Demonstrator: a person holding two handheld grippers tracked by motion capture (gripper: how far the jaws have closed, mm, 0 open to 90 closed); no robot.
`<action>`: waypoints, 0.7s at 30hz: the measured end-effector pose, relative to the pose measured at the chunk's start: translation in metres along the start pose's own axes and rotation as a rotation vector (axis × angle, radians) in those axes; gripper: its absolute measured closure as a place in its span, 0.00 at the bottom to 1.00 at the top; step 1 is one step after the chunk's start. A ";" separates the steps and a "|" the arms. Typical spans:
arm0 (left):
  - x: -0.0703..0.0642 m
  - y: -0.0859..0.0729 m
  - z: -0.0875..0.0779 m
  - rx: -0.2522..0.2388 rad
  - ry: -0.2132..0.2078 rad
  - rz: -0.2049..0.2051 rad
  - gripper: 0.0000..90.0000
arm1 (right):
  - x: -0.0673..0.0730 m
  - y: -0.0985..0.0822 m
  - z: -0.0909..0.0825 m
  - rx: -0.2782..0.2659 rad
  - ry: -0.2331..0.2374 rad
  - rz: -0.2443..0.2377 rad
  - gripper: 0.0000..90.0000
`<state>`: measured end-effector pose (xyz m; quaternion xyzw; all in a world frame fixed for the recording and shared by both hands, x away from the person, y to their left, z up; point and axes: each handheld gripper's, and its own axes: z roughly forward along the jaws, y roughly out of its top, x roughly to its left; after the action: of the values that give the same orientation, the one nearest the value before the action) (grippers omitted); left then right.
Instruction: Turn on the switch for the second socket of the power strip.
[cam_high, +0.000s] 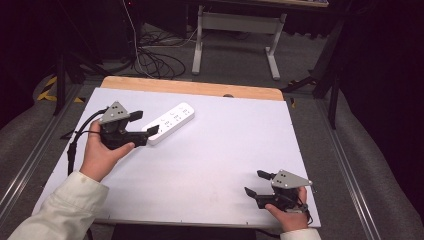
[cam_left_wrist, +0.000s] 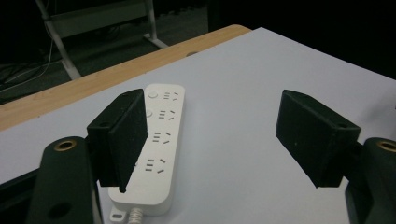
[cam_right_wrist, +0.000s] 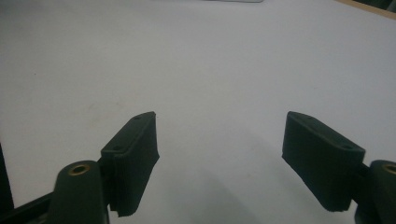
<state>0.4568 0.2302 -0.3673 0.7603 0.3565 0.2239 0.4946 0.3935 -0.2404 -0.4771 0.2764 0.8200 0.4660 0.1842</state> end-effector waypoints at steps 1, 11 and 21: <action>-0.001 -0.002 -0.004 -0.003 -0.007 -0.004 0.28 | 0.000 0.000 0.000 0.000 0.000 0.001 0.30; -0.008 -0.032 -0.029 0.003 -0.026 -0.021 0.24 | 0.000 0.000 0.000 -0.002 0.003 0.003 0.30; -0.017 -0.069 -0.039 0.017 -0.073 -0.024 0.23 | 0.000 0.000 0.000 -0.001 0.006 0.005 0.30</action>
<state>0.3967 0.2582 -0.4136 0.7677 0.3493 0.1869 0.5036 0.3936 -0.2401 -0.4772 0.2769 0.8197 0.4677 0.1809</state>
